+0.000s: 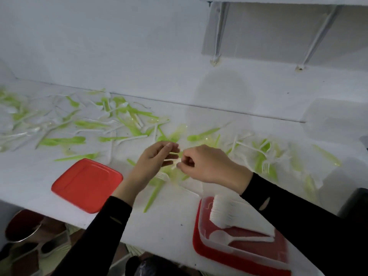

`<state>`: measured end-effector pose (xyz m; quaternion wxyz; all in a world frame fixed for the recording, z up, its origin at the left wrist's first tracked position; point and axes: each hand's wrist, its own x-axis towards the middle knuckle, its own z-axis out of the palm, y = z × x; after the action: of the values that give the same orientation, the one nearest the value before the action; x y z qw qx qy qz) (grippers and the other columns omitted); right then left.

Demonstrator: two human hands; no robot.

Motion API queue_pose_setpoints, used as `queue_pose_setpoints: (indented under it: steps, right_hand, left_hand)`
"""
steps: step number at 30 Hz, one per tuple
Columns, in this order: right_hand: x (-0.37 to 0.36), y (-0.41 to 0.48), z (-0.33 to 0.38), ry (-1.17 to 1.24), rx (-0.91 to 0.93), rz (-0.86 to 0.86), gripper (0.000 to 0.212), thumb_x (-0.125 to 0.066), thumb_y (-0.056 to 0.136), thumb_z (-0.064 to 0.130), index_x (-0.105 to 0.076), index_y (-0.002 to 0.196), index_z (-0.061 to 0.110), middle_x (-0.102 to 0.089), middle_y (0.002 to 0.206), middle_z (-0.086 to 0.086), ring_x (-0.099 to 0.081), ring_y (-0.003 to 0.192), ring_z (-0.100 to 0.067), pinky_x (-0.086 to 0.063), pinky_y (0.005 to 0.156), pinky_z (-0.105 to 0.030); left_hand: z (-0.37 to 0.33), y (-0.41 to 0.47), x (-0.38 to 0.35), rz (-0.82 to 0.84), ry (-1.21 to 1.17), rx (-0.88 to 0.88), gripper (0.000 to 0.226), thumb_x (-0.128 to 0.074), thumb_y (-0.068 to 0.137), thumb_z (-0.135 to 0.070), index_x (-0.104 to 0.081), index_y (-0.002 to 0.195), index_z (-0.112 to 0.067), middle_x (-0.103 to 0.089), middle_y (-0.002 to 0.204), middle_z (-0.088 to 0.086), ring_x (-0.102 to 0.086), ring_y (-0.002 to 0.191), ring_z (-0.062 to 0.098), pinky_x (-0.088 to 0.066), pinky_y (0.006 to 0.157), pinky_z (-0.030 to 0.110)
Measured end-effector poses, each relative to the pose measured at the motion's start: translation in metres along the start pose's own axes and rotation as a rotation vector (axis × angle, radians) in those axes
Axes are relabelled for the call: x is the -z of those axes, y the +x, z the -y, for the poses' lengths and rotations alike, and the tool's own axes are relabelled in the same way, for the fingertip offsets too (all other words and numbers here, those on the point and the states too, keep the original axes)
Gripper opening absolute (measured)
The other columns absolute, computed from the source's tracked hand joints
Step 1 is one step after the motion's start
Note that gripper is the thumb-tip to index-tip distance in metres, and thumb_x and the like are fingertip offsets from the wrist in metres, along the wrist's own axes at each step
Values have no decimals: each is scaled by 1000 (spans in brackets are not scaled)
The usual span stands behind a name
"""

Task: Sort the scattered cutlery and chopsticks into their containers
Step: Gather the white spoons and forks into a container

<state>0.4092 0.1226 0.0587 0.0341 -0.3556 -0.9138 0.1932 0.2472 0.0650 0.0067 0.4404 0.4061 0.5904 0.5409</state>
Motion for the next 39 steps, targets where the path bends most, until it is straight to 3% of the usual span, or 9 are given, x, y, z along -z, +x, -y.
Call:
queue_pose_setpoints:
  steps: [4, 10, 18, 22, 26, 30, 33, 37, 39]
  right_hand:
    - [-24, 55, 46, -23, 30, 39, 21, -52, 95, 47, -60, 89, 28, -56, 83, 12, -50, 80, -13, -35, 68, -28]
    - [-69, 163, 128, 10, 30, 84, 23, -52, 95, 45, -60, 86, 25, -56, 80, 12, -53, 78, -13, -38, 66, -29]
    - [-132, 266, 211, 65, -41, 152, 26, -51, 97, 41, -59, 86, 19, -64, 83, 5, -58, 73, -15, -37, 60, -28]
    - [-150, 286, 219, 71, -103, 169, 26, -51, 96, 40, -58, 84, 19, -65, 83, 2, -60, 77, -19, -38, 61, -29]
    - [-155, 309, 217, 65, -161, 188, 26, -50, 97, 38, -51, 76, 21, -58, 78, 5, -59, 77, -20, -41, 65, -30]
    - [-150, 337, 210, 144, -252, 158, 21, -48, 96, 34, -61, 101, 19, -67, 93, 2, -69, 67, -25, -56, 67, -34]
    - [-147, 362, 197, 182, -279, 108, 27, -46, 98, 28, -59, 119, 18, -66, 108, 0, -63, 59, -19, -55, 66, -32]
    - [-140, 393, 172, 207, -317, 3, 31, -44, 98, 18, -63, 122, 15, -66, 114, -3, -63, 85, -22, -47, 72, -28]
    - [-136, 410, 157, 196, -334, -45, 26, -44, 97, 18, -68, 106, 16, -67, 106, -2, -64, 93, -25, -48, 70, -28]
  left_hand:
    - [-7, 9, 91, -169, 35, -33, 21, -45, 103, -16, -65, 101, -12, -70, 95, 0, -68, 84, 9, -53, 81, 27]
    - [12, 24, 251, -280, 154, 26, 21, -48, 103, -20, -68, 100, -16, -72, 97, -2, -69, 91, 14, -53, 79, 28]
    - [41, 23, 393, -250, 263, 208, 22, -48, 103, -23, -69, 104, -16, -72, 100, -1, -68, 93, 14, -50, 79, 25]
    - [46, 39, 419, -233, 324, 229, 30, -43, 104, -31, -70, 99, -19, -71, 98, -4, -67, 87, 11, -47, 72, 20]
    - [55, 58, 432, -259, 346, 231, 25, -45, 103, -25, -68, 103, -16, -70, 99, -2, -64, 81, 8, -43, 59, 8]
    - [55, 86, 436, -256, 364, 224, 17, -50, 99, -15, -65, 107, -16, -70, 98, -3, -61, 81, 13, -46, 68, 15]
    - [49, 118, 432, -255, 455, 142, 12, -58, 95, -16, -68, 100, -18, -70, 93, -8, -58, 76, -4, -44, 72, 12]
    - [43, 164, 422, -281, 486, 90, 10, -67, 91, -25, -69, 91, -15, -70, 76, -5, -53, 54, -5, -38, 54, 9]
    - [43, 188, 419, -269, 505, 95, 14, -68, 91, -29, -68, 87, -16, -68, 66, -7, -50, 48, -3, -37, 51, 12]
